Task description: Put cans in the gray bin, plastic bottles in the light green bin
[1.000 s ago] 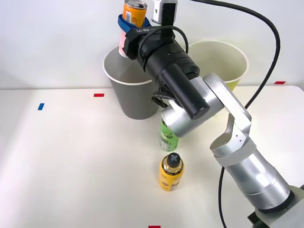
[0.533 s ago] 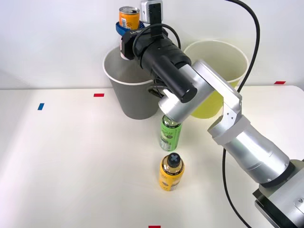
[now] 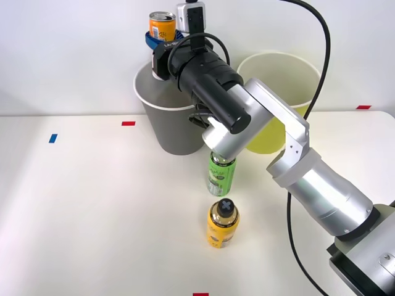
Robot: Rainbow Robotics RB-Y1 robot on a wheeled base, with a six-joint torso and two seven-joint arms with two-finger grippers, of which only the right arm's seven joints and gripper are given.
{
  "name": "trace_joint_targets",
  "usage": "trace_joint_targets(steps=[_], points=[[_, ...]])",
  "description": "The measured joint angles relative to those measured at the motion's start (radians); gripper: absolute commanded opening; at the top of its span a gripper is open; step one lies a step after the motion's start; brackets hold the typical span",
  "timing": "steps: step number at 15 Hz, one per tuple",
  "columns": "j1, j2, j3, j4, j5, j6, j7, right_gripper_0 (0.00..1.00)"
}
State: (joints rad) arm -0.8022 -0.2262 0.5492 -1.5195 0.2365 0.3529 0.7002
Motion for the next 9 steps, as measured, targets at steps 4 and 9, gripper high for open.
trace_joint_targets(steps=[4, 9], points=[[0.0, -0.002, -0.001, 0.0, 0.0, -0.001, -0.021, 1.0], [0.001, -0.005, -0.001, 0.0, 0.012, -0.035, -0.043, 1.0]])
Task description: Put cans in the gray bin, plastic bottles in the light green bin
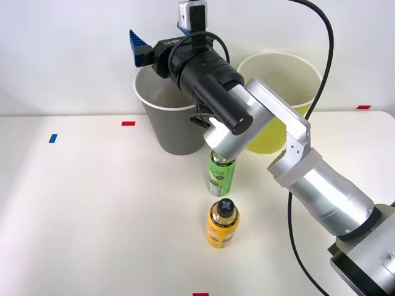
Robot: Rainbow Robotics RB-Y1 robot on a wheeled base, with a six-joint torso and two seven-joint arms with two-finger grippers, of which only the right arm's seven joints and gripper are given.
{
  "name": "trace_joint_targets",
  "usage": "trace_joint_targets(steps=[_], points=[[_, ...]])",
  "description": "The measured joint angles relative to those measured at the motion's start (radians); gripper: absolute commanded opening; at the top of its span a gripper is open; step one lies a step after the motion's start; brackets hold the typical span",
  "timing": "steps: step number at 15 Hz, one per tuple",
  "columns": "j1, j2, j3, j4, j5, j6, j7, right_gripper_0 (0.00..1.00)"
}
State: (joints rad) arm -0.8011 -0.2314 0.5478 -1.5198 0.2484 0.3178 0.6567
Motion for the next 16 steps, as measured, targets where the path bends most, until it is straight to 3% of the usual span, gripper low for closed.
trace_joint_targets(steps=[5, 9, 13, 16], points=[[0.003, -0.06, -0.008, 0.0, -0.004, -0.123, -0.035, 1.0], [0.068, -0.094, -0.116, -0.032, -0.025, -0.373, -0.063, 1.0], [0.24, -0.146, -0.224, -0.286, -0.052, -0.393, -0.133, 1.0], [0.44, -0.226, -0.291, -0.475, -0.06, -0.395, -0.196, 1.0]])
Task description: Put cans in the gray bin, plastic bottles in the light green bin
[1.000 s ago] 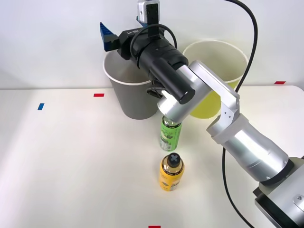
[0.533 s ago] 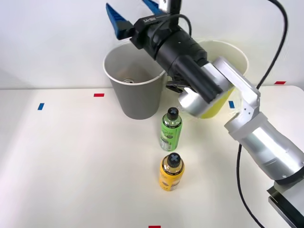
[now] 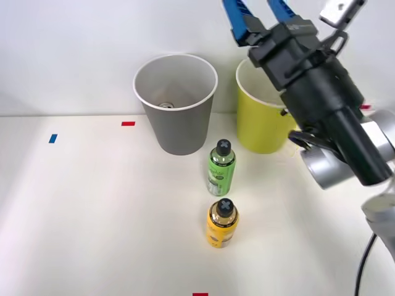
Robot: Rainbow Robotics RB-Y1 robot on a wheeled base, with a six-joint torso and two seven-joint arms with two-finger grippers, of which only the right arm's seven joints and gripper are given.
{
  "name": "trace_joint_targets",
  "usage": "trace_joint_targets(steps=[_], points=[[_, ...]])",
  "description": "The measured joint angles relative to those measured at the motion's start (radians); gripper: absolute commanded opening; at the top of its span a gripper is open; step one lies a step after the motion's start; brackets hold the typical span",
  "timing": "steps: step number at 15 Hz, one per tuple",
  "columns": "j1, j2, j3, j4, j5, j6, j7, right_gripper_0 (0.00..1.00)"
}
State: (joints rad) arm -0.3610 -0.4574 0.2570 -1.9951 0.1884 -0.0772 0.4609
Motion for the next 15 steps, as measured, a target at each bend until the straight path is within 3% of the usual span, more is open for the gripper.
trace_joint_targets(steps=[3, 8, 15], points=[[0.212, -0.038, -0.065, -0.101, -0.003, -0.015, -0.011, 1.0], [0.504, -0.032, -0.164, -0.136, -0.003, -0.081, -0.011, 1.0], [0.668, 0.109, -0.195, -0.137, 0.025, -0.104, 0.014, 1.0]])
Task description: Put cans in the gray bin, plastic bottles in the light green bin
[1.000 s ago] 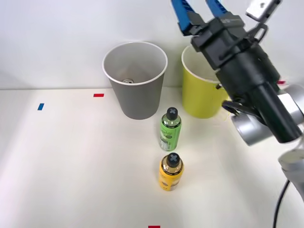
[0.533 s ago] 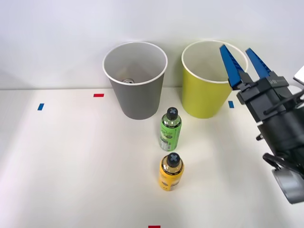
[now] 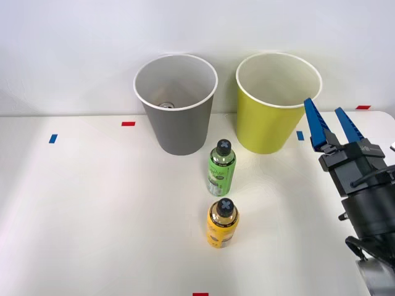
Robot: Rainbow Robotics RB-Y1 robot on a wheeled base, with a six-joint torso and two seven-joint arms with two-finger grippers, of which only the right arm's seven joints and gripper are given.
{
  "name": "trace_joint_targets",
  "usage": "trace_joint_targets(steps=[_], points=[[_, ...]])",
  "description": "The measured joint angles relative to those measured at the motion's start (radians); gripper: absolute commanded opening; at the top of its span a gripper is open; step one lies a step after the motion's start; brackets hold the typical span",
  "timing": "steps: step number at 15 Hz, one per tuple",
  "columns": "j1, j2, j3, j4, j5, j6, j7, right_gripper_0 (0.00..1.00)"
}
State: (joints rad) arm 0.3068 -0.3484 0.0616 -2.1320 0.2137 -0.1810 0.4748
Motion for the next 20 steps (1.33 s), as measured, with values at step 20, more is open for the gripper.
trace_joint_targets(steps=[20], points=[[0.393, 0.222, 0.068, 0.215, -0.007, -0.216, 0.868, 1.0]])
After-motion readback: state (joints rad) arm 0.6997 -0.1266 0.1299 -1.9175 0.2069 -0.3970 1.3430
